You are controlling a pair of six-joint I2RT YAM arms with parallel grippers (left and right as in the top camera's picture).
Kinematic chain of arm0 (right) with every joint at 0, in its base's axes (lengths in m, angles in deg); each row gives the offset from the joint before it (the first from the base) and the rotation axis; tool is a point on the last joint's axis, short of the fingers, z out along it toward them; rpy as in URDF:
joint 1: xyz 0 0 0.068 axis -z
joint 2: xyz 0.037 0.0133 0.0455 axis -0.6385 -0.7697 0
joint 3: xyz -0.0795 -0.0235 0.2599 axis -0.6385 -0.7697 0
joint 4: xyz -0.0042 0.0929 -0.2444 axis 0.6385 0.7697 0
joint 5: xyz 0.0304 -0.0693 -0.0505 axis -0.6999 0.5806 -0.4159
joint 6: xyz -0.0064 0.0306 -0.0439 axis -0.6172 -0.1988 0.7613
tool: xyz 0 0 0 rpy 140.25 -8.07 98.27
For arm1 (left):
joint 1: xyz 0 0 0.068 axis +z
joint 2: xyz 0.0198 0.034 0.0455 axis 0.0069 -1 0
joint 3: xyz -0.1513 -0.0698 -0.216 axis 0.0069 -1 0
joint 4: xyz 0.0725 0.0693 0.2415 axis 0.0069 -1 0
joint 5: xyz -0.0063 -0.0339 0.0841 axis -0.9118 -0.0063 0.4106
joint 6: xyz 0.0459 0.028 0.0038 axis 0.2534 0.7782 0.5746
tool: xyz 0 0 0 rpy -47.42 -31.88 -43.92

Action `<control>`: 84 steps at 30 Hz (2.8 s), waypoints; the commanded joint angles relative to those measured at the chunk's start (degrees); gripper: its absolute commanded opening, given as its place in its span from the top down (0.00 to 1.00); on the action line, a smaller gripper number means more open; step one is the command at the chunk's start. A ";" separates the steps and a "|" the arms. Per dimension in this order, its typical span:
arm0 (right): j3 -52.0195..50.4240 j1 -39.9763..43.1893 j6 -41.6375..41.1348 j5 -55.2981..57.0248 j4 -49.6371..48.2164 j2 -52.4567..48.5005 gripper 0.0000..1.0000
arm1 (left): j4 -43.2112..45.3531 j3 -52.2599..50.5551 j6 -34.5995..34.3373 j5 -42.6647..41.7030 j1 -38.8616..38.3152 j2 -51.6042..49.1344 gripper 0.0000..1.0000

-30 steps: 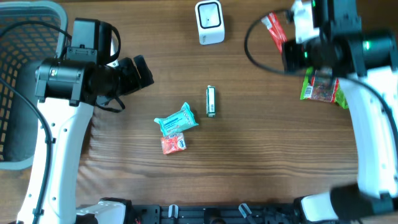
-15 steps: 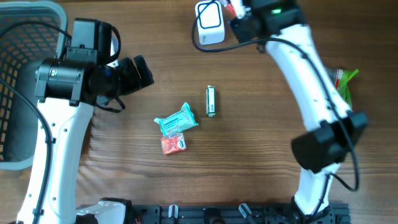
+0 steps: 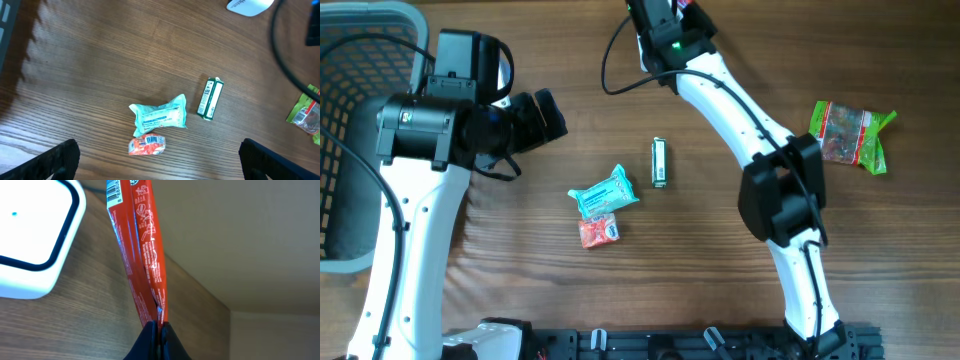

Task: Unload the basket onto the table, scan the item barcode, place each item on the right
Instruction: 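Hold the red sachet up to the white scanner with the right gripper, then lower the red sachet onto the table beside the Haribo bag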

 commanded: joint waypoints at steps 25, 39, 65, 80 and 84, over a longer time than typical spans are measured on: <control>0.87 -2.36 -5.25 -4.70 9.40 4.07 0.96 | -0.02 0.33 -0.04 0.55 0.37 -0.02 0.00; 0.85 16.57 -31.71 -43.67 49.83 38.42 0.96 | -0.02 0.33 -0.04 0.55 0.37 -0.02 0.00; -46.49 38.47 -36.20 -40.06 27.34 38.27 0.31 | -0.02 0.33 -0.04 0.55 0.37 -0.02 0.00; -46.71 20.55 -28.55 -75.80 25.20 38.25 0.25 | -0.02 0.33 -0.04 0.57 0.37 -0.02 0.00; -46.71 10.12 -28.79 -75.08 20.87 38.25 0.25 | -0.02 0.33 -0.04 0.55 0.37 -0.02 0.00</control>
